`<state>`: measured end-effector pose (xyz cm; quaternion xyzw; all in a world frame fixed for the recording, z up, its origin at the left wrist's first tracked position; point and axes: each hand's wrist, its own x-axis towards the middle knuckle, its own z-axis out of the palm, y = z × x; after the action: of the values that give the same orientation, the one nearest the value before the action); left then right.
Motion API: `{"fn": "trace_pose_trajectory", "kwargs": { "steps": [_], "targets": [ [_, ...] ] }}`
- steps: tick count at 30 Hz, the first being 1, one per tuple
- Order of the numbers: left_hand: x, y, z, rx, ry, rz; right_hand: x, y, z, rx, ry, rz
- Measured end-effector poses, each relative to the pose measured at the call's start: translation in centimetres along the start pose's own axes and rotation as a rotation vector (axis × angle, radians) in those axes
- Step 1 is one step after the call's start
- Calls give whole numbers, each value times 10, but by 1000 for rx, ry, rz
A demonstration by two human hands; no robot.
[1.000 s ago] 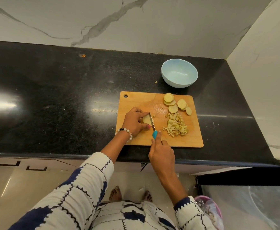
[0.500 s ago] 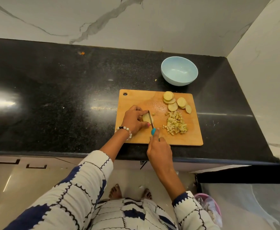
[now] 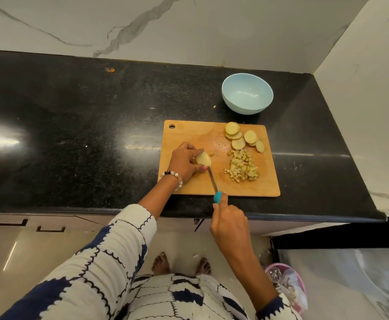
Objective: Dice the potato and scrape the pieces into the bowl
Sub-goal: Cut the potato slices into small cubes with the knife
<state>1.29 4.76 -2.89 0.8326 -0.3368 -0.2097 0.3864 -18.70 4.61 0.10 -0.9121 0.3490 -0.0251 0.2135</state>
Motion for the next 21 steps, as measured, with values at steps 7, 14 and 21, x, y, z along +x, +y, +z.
{"fn": "trace_pose_trajectory", "kwargs": {
  "steps": [7,14,21],
  "targets": [
    [-5,-6,-1,-31,35,3,44,-6,3,-4,63,25],
    [-4,-5,0,-50,48,3,51,-15,7,-86,2,34],
    [-3,-4,3,-56,67,0,47,-19,7,-170,-77,32]
  ]
}}
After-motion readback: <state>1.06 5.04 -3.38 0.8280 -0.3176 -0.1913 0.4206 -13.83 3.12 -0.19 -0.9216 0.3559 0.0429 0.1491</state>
